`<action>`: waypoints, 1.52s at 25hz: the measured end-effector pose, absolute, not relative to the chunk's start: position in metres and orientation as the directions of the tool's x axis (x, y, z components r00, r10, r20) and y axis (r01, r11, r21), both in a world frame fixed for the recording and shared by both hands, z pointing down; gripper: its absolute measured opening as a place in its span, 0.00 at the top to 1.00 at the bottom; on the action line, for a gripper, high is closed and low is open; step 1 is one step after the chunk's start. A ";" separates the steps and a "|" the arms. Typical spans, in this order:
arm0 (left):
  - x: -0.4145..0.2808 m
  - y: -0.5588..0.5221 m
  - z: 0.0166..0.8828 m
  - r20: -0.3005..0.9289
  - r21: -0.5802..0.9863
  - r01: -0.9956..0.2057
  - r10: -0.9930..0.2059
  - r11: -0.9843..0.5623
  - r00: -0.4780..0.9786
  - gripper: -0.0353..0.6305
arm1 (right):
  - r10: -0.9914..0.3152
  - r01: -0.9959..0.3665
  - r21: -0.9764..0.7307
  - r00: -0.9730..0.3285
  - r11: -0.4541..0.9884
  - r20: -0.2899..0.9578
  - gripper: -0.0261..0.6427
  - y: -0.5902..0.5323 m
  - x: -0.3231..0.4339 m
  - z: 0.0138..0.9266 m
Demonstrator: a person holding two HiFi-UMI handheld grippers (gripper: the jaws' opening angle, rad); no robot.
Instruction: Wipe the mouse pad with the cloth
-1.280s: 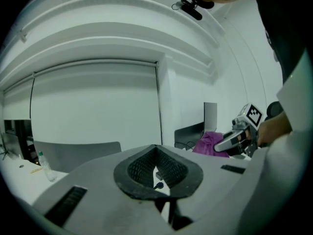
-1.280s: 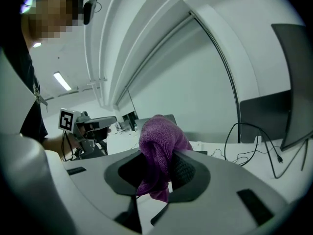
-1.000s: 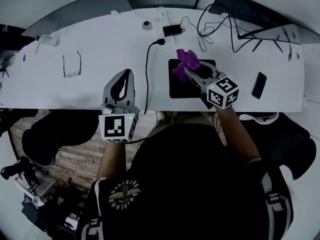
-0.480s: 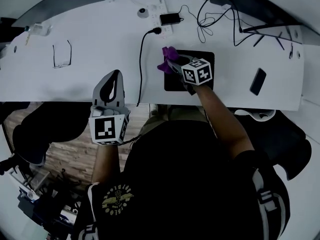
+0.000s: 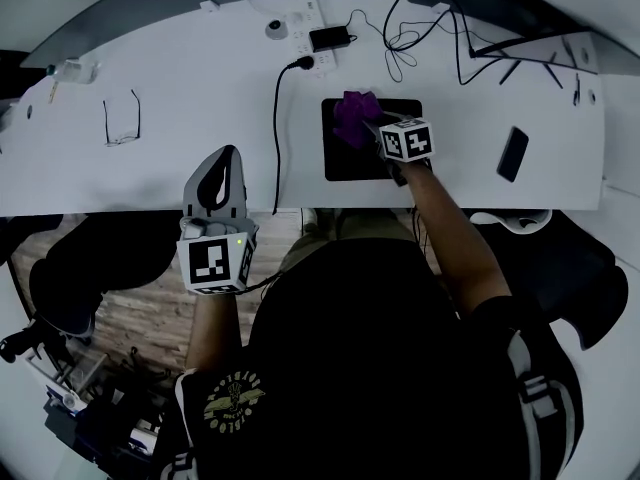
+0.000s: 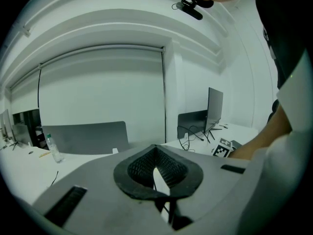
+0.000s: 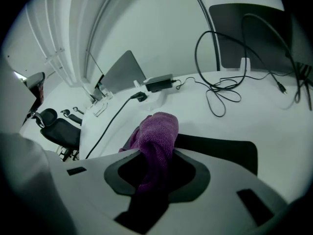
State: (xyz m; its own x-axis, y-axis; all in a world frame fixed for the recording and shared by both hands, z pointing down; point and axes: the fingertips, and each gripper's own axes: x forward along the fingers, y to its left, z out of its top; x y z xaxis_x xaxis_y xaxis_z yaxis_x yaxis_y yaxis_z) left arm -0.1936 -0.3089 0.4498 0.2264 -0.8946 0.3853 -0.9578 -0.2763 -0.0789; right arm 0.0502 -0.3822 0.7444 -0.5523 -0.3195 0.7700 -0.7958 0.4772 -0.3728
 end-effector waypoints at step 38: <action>-0.181 -0.288 0.436 0.369 -0.114 -0.943 -0.895 -0.312 0.251 0.94 | -0.151 -0.575 -0.578 -0.772 0.579 0.617 0.80 -0.273 -0.029 0.685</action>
State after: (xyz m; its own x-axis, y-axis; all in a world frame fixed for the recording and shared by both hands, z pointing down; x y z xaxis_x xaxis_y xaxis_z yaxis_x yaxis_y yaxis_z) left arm -0.1814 -0.2882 0.4363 0.2512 -0.8948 0.3691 -0.9433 -0.3119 -0.1140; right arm -0.0293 -0.2729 0.6845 -0.7720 -0.1510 0.6174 -0.5754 0.5787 -0.5780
